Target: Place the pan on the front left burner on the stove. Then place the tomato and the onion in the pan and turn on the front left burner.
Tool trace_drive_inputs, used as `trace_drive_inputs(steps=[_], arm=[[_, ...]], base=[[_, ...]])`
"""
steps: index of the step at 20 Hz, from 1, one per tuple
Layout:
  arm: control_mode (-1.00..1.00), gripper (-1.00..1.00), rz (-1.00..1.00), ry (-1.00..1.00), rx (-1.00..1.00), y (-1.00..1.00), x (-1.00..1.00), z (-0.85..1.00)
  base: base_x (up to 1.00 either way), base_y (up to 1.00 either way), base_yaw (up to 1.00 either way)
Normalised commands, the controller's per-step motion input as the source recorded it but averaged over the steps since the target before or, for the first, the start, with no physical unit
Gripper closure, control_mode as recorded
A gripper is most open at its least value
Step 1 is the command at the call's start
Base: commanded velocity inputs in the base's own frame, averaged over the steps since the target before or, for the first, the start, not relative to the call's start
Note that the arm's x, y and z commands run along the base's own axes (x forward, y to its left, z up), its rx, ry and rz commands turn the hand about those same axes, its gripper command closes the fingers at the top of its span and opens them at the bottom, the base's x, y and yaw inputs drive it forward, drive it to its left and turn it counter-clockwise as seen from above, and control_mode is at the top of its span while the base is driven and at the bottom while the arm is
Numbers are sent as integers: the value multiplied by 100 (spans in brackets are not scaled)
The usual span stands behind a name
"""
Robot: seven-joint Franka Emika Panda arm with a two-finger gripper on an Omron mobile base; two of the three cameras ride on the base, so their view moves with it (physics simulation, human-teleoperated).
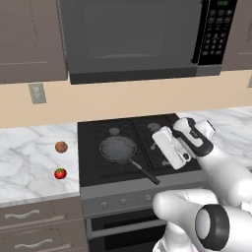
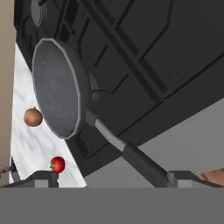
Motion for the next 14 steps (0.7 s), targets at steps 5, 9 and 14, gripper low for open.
trace_drive_inputs(steps=[5,9,14], arm=[[-100,-100,0,0,-15,4,-4,0],[-100,-100,2,0,-13,8,0,10],[-100,-100,13,0,-9,13,0,20]], base=[[0,0,0],[0,0,0],[0,0,0]])
